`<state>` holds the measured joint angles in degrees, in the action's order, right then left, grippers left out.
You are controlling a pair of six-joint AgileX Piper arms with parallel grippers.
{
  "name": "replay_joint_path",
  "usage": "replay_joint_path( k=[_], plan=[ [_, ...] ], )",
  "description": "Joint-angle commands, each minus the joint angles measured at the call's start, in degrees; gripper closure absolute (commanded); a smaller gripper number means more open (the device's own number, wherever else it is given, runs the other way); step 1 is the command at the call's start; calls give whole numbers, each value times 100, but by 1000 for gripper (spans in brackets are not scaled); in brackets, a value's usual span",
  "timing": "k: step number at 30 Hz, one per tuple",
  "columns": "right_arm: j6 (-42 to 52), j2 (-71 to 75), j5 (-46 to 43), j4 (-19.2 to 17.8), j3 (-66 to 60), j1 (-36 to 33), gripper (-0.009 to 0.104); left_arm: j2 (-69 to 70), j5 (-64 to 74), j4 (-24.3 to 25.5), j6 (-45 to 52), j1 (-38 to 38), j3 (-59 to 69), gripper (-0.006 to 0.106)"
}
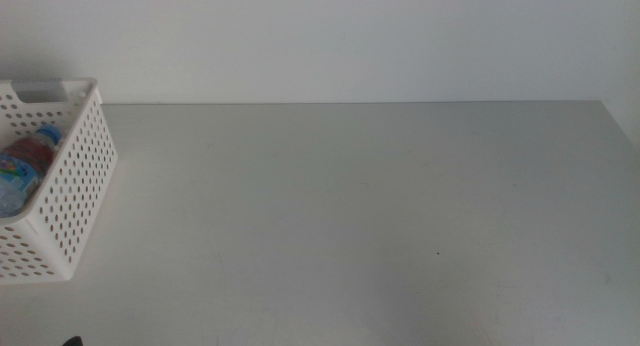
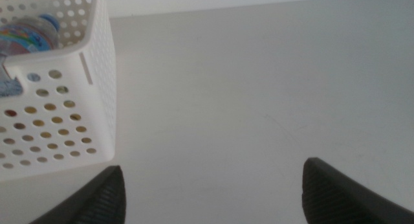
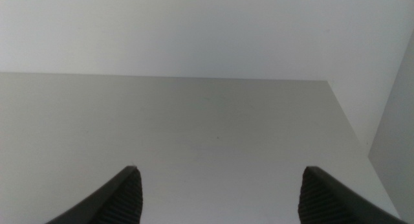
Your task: Use arms to grab the bottles and put them into the dustbin to the left of the table.
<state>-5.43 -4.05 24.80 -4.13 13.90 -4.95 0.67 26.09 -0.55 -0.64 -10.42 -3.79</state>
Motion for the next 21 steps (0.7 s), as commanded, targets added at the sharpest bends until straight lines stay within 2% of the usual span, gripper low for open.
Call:
replay_joint_path(
  k=[1, 4, 7, 11, 17, 21],
  plan=[
    [71, 73, -990, -38, -203, 133, 33, 136, -532, -58, -86, -31, 40, 7],
    [71, 156, -1549, 6, -616, 275, 33, 147, -632, -20, -86, -31, 340, 7],
    [71, 156, -1737, 140, -949, 330, 33, 149, -874, 104, -80, -31, 550, 7],
    [71, 253, -1743, 366, -1298, 330, 33, 149, -966, 140, -81, -31, 549, 7],
    [71, 603, -1209, 263, -1500, 330, 33, 149, -966, 140, -81, -31, 556, 7],
    [71, 603, -1160, 250, -1500, 330, 33, 149, -966, 140, -81, -36, 557, 7]
  ],
)
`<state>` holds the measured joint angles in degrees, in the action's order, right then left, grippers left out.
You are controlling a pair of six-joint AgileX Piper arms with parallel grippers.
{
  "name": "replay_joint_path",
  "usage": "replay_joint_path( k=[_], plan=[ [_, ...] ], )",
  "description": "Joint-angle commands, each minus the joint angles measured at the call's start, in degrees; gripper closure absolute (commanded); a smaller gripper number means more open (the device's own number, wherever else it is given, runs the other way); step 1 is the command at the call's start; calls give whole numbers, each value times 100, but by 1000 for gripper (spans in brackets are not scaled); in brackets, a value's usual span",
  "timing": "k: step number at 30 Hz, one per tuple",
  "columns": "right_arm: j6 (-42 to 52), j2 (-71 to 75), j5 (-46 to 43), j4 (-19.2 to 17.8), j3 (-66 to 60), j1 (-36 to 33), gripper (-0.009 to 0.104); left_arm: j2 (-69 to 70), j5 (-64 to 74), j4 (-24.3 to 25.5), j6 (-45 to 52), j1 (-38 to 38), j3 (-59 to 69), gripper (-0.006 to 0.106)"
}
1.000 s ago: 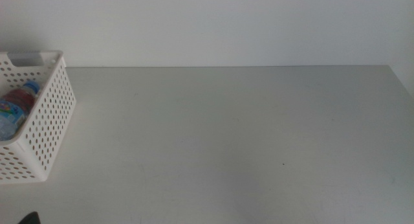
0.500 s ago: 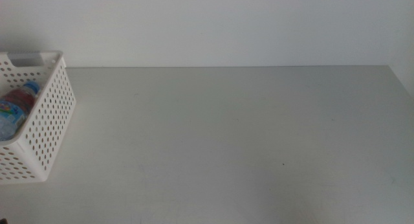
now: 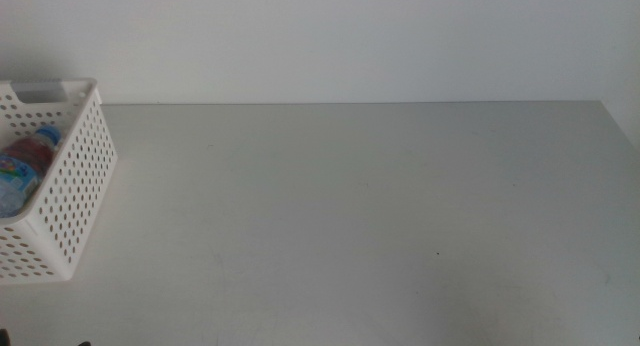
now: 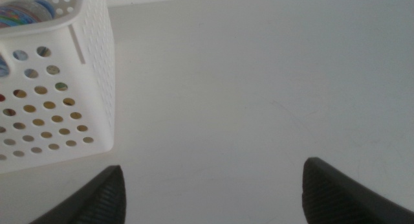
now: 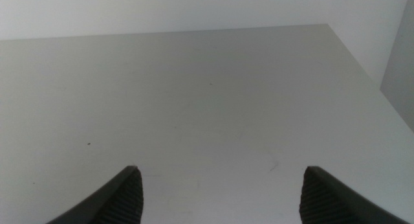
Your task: Use arms to grab the bottles and put them into the dustbin to the left of the table.
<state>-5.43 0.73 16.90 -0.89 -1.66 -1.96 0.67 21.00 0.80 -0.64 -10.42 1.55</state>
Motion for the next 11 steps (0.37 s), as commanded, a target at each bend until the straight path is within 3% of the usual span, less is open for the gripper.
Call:
replay_joint_path(
  k=[1, 11],
  plan=[
    [71, 125, -370, -69, 56, 32, 33, 149, -457, 4, -81, -36, 22, 7],
    [71, 125, -398, -69, 56, 32, 33, 155, -457, 4, -81, 144, 22, 7]
  ],
)
